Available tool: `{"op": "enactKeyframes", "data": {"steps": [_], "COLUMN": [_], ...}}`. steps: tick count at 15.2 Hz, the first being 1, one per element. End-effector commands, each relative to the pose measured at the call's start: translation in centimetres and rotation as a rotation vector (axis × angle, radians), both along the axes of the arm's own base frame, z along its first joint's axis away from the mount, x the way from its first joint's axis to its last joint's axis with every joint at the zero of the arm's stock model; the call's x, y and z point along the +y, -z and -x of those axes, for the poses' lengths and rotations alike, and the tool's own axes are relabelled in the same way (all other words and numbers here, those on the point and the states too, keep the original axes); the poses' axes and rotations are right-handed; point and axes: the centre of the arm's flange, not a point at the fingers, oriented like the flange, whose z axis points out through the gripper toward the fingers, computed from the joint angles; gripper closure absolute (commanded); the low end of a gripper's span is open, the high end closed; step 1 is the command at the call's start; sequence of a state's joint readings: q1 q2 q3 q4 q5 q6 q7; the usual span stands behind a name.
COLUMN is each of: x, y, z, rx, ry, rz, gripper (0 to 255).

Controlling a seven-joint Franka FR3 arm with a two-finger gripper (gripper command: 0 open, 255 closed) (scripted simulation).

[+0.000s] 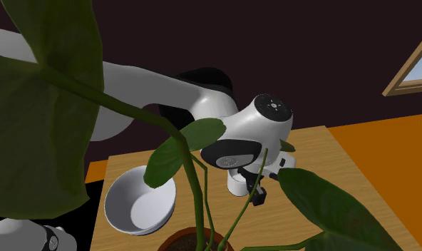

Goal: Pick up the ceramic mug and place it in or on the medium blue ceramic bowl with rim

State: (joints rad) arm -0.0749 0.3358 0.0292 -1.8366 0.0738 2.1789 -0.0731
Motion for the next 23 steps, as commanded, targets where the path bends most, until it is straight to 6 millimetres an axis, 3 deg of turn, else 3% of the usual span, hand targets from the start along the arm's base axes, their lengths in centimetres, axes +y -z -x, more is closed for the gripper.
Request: {"op": "enactKeyframes", "data": {"steps": [1,10,23], "x": [0.0,0.0,0.0], "y": [0.0,0.0,-6.9], "z": [0.0,0.0,0.0], "rx": [0.000,0.000,0.000], "ry": [0.000,0.000,0.000], "rz": [0.000,0.000,0.000], "gripper": [255,255,255]}}
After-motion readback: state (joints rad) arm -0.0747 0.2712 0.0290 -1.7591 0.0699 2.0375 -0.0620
